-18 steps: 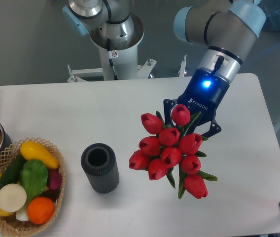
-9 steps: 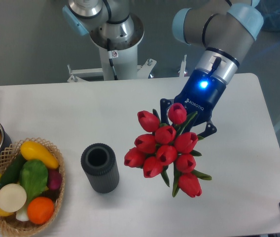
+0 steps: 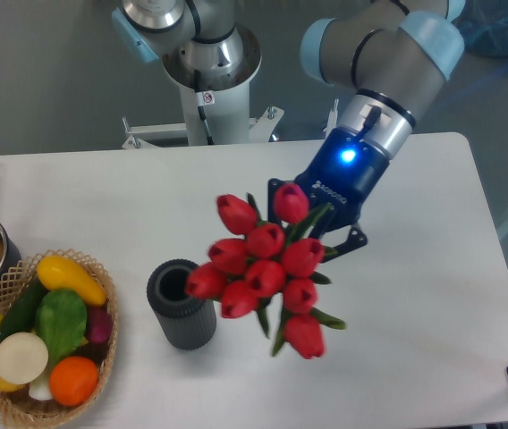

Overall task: Insert the flowers into the vase
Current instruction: 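Carry the tulip bunch over the dark grey vase, stems above its opening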

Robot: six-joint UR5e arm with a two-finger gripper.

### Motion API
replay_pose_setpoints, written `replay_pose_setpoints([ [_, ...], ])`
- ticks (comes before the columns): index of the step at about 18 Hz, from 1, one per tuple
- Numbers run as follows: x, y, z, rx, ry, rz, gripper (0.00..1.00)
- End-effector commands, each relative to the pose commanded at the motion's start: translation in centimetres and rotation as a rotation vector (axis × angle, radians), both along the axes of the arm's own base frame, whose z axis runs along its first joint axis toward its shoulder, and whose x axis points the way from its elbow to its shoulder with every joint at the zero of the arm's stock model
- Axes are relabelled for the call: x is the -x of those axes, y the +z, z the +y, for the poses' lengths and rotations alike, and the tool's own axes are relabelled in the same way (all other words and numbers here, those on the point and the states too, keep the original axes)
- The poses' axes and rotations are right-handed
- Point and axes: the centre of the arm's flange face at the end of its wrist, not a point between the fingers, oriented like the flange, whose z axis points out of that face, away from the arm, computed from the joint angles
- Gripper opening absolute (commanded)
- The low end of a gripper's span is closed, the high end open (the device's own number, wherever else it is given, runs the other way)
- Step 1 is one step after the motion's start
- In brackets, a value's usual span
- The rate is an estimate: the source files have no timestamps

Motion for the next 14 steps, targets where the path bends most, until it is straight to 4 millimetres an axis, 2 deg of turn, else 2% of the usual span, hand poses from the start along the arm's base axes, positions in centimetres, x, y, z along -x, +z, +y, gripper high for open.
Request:
replay_pose_setpoints([
  [5, -1.7, 0.5, 0.6, -0.149, -0.109, -0.068, 0.18],
  [10, -4.3, -3.7, 1.3, -0.194, -0.182, -0.062, 0.18],
  [14, -5.8, -4.8, 1.2, -0.224, -0.208, -0.101, 0.18],
])
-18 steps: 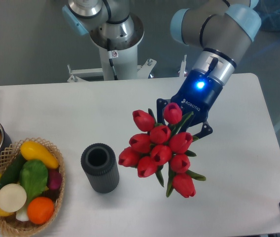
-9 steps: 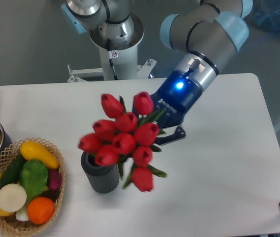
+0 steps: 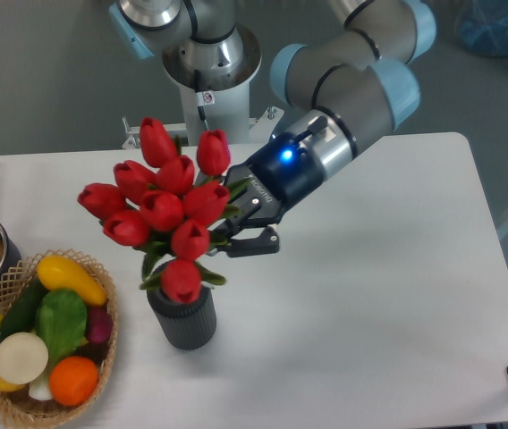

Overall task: Insert the flowers into the vase
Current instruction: 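Carry the tulip bunch over the dark grey vase, stems above its opening, then lower the tulip stems into the vase opening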

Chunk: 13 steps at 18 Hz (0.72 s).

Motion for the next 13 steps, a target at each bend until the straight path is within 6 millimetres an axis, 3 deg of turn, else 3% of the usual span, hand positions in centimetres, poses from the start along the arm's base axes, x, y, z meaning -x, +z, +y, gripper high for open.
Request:
replay_pose_setpoints([
  [5, 0.0, -0.2, 0.1, -0.036, -0.016, -0.027, 0.18],
  [13, -0.7, -3.6, -0.8, -0.108, -0.035, -0.084, 0.18],
])
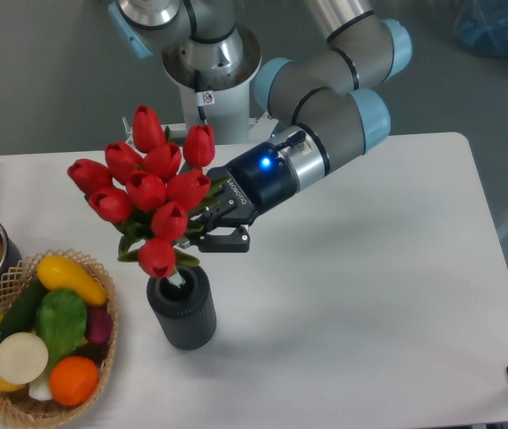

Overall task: Insert the flowers into the vase
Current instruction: 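Lower the tulip stems into the vase opening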

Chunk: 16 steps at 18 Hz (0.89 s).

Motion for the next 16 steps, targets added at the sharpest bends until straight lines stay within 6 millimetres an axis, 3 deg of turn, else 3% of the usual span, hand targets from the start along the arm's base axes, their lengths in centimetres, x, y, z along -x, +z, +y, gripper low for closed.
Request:
replay_pose_setpoints([
  [16, 1.0, -2.7, -0.7, 0.016, 0.023, -0.015, 0.18],
])
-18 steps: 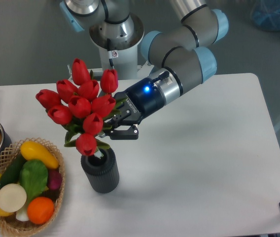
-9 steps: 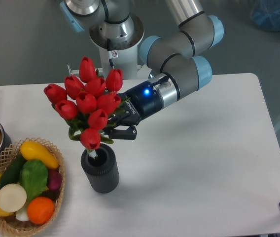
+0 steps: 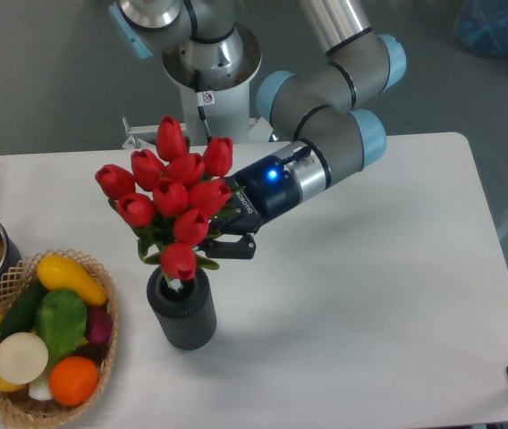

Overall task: Insert the flowers into the vase
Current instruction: 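Lower the tulip stems into the vase opening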

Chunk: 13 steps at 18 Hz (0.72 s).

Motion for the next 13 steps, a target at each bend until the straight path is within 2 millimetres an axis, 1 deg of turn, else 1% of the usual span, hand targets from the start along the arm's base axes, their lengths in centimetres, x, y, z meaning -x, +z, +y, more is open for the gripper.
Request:
replay_pose_setpoints([
  [6, -0.4, -0.6, 0.2, 0.008, -0.005, -0.002, 0.18],
  [8, -0.4, -1.5, 0.4, 0.017, -0.008, -0.017, 0.18],
  [13, -0.7, -2.6, 0.3, 0.031, -0.009, -0.037, 0.18],
])
